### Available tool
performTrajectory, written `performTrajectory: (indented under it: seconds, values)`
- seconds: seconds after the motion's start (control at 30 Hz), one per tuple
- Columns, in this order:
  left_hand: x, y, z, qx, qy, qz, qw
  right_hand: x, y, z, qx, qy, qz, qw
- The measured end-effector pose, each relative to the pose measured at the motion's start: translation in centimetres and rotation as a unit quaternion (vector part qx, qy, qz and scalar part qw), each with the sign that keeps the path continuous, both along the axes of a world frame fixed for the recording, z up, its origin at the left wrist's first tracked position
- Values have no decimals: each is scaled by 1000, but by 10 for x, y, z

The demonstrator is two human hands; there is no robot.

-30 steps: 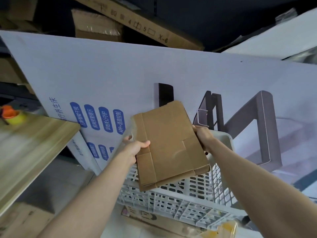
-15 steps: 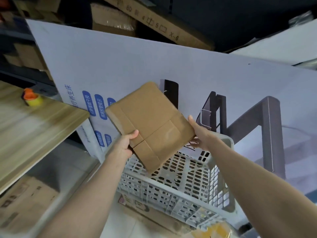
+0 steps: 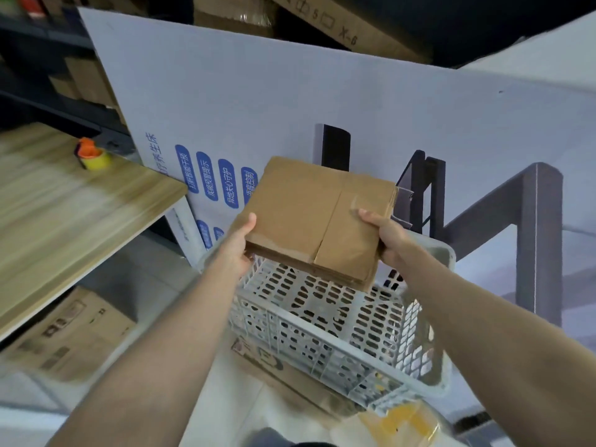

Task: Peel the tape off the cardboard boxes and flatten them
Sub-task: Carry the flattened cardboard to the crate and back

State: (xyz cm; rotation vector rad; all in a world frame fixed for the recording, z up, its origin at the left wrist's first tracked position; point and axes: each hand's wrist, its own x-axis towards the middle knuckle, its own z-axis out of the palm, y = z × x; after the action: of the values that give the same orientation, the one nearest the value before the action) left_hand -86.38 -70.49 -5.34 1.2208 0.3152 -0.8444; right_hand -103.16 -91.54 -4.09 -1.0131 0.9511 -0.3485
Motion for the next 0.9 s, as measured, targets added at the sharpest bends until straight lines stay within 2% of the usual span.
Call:
performTrajectory:
  seconds: [0.1,0.2,0.27,0.37,0.6,0.77,0.87,0.9]
  values:
    - [25,4,-9,141,-113,-113,977,-13,-10,-7,-14,29,34,999]
    - [35,-8,-2,176,-149,-287,930,-21,-16,-16,-23,70,72,995]
    - [40,-19,-3,194,-142,-358,902,-22,-17,-25,-20,90,69,993]
    - [43,-35,-19,202,-128,-381,893,-25,-16,-41,3,134,57,989]
    - [65,-62,-89,293,-127,-462,828,-18,-3,-95,81,287,110,948]
    - [74,-80,-129,352,-153,-502,775,-9,9,-148,119,318,57,939]
    - [81,-89,-156,362,-158,-511,764,-5,10,-171,132,320,35,938]
    - [84,-92,-164,357,-149,-507,770,-3,8,-179,134,311,18,941]
